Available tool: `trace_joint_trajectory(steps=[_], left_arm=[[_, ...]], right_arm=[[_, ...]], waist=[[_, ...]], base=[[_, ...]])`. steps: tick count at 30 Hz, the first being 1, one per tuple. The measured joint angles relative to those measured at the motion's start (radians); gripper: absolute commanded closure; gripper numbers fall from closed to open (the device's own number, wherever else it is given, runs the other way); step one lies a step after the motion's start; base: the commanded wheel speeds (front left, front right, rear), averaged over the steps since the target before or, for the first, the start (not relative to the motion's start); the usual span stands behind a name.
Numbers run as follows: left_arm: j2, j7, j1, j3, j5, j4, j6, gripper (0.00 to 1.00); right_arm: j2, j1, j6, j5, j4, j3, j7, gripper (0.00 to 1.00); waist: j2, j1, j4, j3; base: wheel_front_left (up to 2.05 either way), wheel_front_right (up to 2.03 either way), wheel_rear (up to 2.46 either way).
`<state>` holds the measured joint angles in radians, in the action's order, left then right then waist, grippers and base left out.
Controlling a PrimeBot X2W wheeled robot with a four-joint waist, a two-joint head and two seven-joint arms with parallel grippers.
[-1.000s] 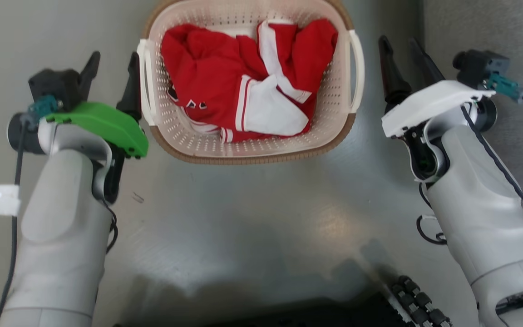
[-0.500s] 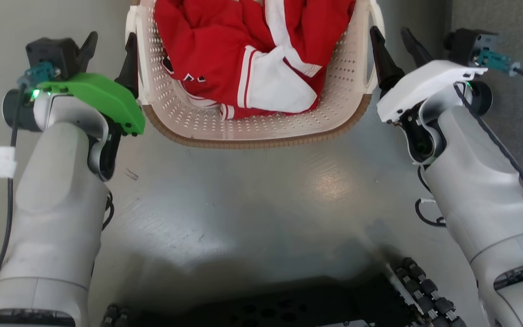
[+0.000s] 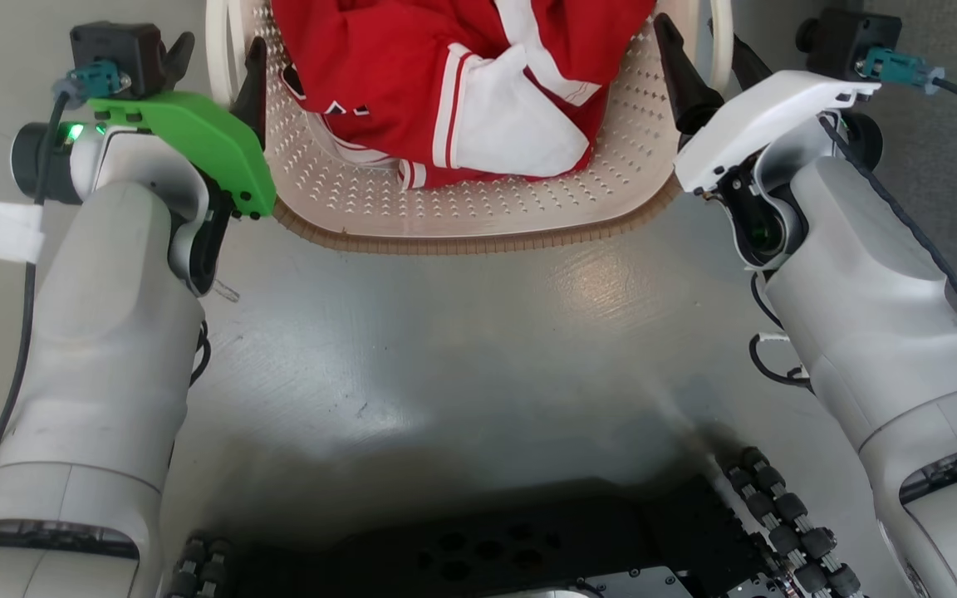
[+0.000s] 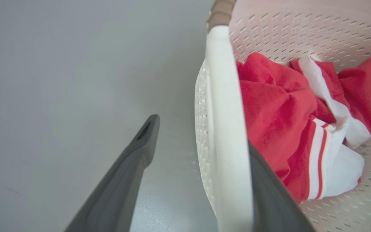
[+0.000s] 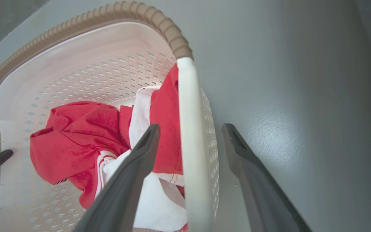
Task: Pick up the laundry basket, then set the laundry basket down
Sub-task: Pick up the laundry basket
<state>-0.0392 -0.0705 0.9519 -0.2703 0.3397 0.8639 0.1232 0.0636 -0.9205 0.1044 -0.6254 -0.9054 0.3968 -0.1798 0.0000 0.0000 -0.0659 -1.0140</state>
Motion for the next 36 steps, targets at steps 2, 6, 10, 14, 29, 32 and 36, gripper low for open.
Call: trace_joint_trajectory(steps=[2, 6, 10, 14, 29, 32, 36], left_arm=[[0.001, 0.000, 0.011, -0.005, 0.007, 0.008, 0.000, 0.00], [0.005, -0.002, 0.030, -0.024, 0.012, 0.029, 0.001, 0.00], [0.007, -0.008, 0.034, -0.039, 0.028, 0.045, 0.001, 0.00], [0.008, -0.016, 0.040, -0.052, 0.038, 0.065, 0.001, 0.20], [0.022, -0.062, 0.064, -0.096, 0.089, 0.125, 0.004, 1.00], [0.022, -0.068, 0.064, -0.104, 0.098, 0.137, 0.004, 1.00], [0.023, -0.072, 0.064, -0.117, 0.112, 0.162, 0.004, 1.00]], right_arm=[[0.000, -0.009, 0.001, -0.010, -0.002, 0.014, 0.000, 0.00], [0.000, -0.020, 0.001, -0.036, -0.013, 0.037, -0.006, 0.00], [0.000, -0.022, 0.004, -0.051, -0.030, 0.060, -0.012, 0.00], [0.000, -0.042, 0.009, -0.063, -0.036, 0.079, -0.018, 0.58], [0.000, -0.057, 0.007, -0.096, -0.097, 0.144, -0.040, 1.00], [0.000, -0.057, 0.007, -0.098, -0.105, 0.157, -0.041, 1.00], [-0.001, -0.057, 0.008, -0.105, -0.119, 0.174, -0.043, 1.00]], waist=[[0.0000, 0.0000, 0.000, -0.010], [0.0000, 0.0000, -0.001, -0.025], [0.0000, 0.0000, 0.000, -0.030], [0.0000, 0.0000, 0.001, -0.033], [0.0000, 0.0000, 0.000, -0.005], [0.0000, 0.0000, 0.000, 0.012], [0.0000, 0.0000, 0.001, 0.040]], base=[[0.00, 0.00, 0.00], [0.00, 0.00, 0.00], [0.00, 0.00, 0.00], [0.00, 0.00, 0.00], [0.00, 0.00, 0.00], [0.00, 0.00, 0.00], [0.00, 0.00, 0.00]])
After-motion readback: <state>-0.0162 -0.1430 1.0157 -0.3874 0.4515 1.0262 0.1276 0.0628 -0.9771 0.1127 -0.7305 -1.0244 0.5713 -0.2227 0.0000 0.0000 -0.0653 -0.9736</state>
